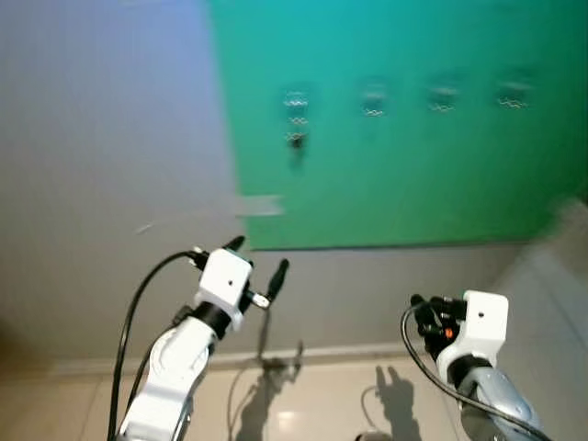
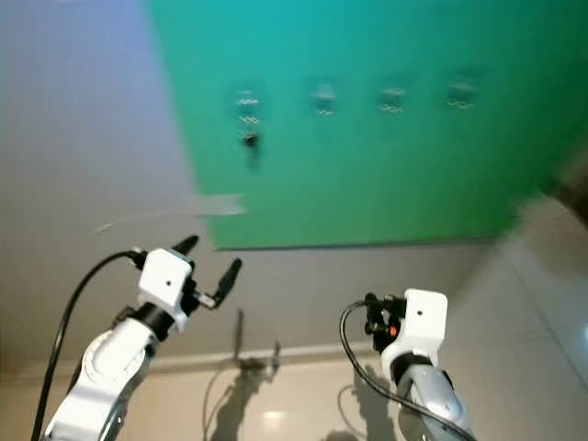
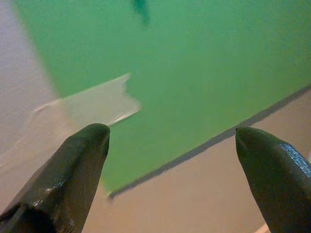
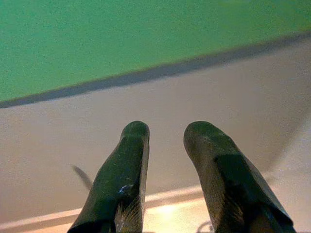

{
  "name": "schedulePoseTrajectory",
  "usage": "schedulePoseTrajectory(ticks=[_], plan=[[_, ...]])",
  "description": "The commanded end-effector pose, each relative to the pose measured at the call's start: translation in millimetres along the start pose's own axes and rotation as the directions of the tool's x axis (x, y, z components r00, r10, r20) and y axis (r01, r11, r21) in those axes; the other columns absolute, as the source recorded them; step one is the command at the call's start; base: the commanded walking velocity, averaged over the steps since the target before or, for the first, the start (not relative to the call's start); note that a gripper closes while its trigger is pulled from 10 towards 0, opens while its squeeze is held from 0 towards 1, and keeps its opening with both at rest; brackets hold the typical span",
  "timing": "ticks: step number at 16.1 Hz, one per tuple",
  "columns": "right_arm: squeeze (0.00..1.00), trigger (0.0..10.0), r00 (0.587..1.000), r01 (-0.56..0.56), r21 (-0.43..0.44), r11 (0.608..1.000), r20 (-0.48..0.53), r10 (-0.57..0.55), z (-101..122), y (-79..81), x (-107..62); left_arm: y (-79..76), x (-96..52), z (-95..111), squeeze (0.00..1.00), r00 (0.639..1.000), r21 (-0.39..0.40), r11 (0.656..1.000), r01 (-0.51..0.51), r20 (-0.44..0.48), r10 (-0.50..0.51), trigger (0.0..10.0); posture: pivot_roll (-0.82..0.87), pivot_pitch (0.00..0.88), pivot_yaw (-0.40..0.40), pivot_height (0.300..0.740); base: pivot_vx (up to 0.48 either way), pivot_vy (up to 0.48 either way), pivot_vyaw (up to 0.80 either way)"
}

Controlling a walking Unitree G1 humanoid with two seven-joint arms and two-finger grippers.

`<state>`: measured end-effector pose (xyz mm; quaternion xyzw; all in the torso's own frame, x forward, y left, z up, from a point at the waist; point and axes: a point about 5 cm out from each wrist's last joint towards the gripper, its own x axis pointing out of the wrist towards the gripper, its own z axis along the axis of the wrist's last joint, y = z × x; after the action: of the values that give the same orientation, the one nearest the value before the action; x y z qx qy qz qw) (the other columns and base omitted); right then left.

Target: Hang keys on a hook

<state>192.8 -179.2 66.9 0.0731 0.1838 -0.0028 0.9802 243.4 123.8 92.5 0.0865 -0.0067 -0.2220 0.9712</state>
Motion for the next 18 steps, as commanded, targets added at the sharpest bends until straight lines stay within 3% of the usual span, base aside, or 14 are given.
schedulePoseTrajectory(ticks=[1, 5, 7, 13, 18], plan=[[0.0, 10.0, 1.0, 0.003, -0.025, 1.0, 0.012, -0.003, 3, -1.5, 0.9, -1.6, 2.5, 5, 0.0, 1.0, 0.014, 1.0, 0.003, 0.022, -0.003, 10.0, -0.17, 0.0, 0.038, 0.74, 0.0, 0.0, -0.8], [0.0, 10.0, 0.996, -0.095, -0.132, 0.987, -0.01, 0.094, 9, 6.4, 14.0, -2.9, -2.6, 6, 0.0, 0.999, 0.01, 0.999, -0.031, 0.03, 0.031, 10.0, -0.13, 0.0, -0.018, 0.74, 0.0, 0.0, -0.1], [0.0, 10.0, 0.995, -0.102, -0.111, 0.989, -0.017, 0.101, 9, 7.9, 16.5, -4.2, -4.9, 5, 0.0, 0.999, 0.01, 0.999, -0.035, 0.027, 0.034, 10.0, -0.12, 0.0, -0.028, 0.74, 0.0, 0.0, 0.0], [0.0, 10.0, 0.998, -0.006, -0.078, 0.997, -0.057, 0.001, 0, -6.1, 9.1, -6.6, 2.6, 7, 0.0, 0.999, 0.02, 1.0, 0.017, 0.037, -0.018, 10.0, -0.14, 0.0, -0.002, 0.74, 0.0, 0.0, -0.8], [0.0, 10.0, 0.999, 0.01, -0.064, 0.998, -0.053, -0.013, 0, -7.1, 0.3, -12.9, 4.8, 4, 0.0, 0.996, 0.025, 0.997, 0.079, 0.028, -0.08, 10.0, -0.17, 0.0, 0.028, 0.74, 0.0, 0.0, -0.8]])
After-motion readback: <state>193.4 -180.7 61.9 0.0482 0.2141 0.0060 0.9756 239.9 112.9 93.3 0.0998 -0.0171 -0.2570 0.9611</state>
